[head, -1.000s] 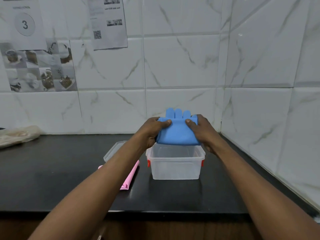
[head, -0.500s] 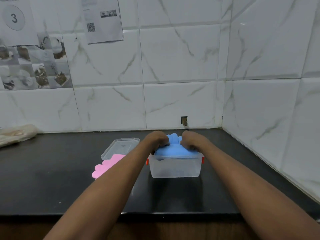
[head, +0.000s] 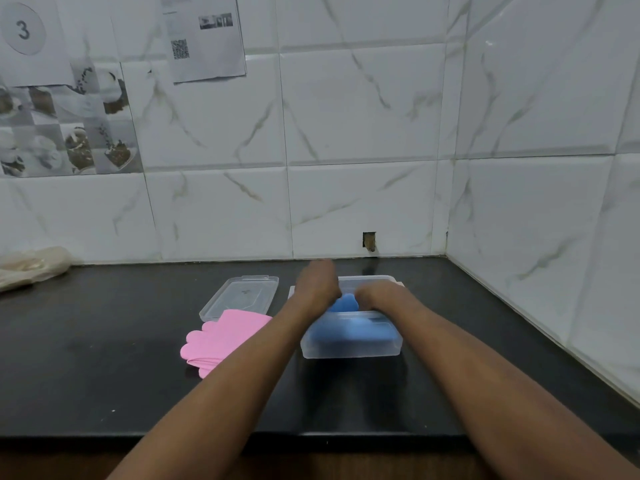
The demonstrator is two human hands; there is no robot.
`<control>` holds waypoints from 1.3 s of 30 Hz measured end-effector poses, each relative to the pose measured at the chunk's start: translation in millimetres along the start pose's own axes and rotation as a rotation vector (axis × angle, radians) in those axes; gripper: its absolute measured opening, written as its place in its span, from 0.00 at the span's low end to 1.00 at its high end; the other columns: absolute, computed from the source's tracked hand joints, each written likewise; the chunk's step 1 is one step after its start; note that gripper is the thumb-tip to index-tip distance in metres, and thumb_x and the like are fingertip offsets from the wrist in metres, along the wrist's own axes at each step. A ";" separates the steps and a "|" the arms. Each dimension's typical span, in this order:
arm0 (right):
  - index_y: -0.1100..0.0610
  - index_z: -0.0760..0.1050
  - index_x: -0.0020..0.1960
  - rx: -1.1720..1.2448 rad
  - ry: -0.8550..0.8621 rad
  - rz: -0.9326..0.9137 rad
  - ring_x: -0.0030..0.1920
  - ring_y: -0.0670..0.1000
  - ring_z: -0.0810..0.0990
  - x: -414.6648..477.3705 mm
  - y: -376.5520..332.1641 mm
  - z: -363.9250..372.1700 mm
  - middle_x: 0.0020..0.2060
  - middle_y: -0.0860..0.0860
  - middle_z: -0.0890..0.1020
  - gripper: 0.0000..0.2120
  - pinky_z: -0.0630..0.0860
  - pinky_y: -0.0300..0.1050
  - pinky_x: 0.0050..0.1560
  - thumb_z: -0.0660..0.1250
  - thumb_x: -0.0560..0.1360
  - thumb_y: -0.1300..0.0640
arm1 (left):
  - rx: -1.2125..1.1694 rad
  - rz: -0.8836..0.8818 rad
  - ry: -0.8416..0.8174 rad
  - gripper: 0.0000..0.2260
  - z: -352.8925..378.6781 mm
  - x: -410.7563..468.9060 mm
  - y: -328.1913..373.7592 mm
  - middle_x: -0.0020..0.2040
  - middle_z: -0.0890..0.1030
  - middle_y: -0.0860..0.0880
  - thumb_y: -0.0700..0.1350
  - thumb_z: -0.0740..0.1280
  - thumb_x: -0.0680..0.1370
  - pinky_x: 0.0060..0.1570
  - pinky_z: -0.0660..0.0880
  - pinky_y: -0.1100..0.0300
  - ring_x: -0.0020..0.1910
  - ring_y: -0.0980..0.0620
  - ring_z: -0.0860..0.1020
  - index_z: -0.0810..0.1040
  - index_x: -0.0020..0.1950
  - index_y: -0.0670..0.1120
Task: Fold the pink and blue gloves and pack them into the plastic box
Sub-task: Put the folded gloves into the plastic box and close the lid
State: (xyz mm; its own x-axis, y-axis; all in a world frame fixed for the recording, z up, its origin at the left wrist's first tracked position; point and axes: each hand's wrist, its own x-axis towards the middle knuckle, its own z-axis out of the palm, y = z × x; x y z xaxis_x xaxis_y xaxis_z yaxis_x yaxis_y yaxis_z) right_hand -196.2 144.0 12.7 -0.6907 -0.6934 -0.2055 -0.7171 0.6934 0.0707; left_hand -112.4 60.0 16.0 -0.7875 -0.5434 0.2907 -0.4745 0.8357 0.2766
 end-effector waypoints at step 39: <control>0.51 0.77 0.43 0.932 1.205 -0.163 0.35 0.39 0.78 -78.7 43.5 14.6 0.34 0.43 0.80 0.04 0.73 0.34 0.36 0.64 0.76 0.56 | -0.220 -0.310 0.242 0.05 -62.0 -105.4 -124.0 0.41 0.85 0.41 0.36 0.69 0.74 0.41 0.73 0.60 0.44 0.44 0.82 0.85 0.43 0.38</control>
State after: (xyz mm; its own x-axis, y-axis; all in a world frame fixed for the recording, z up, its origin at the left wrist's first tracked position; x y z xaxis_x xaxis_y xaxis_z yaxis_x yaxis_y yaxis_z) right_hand -171.7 231.6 17.7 -0.6056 -0.1950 0.7715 -0.7958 0.1501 -0.5867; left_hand 53.9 8.7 7.9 -0.4939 -0.7905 0.3622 -0.5583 0.6076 0.5649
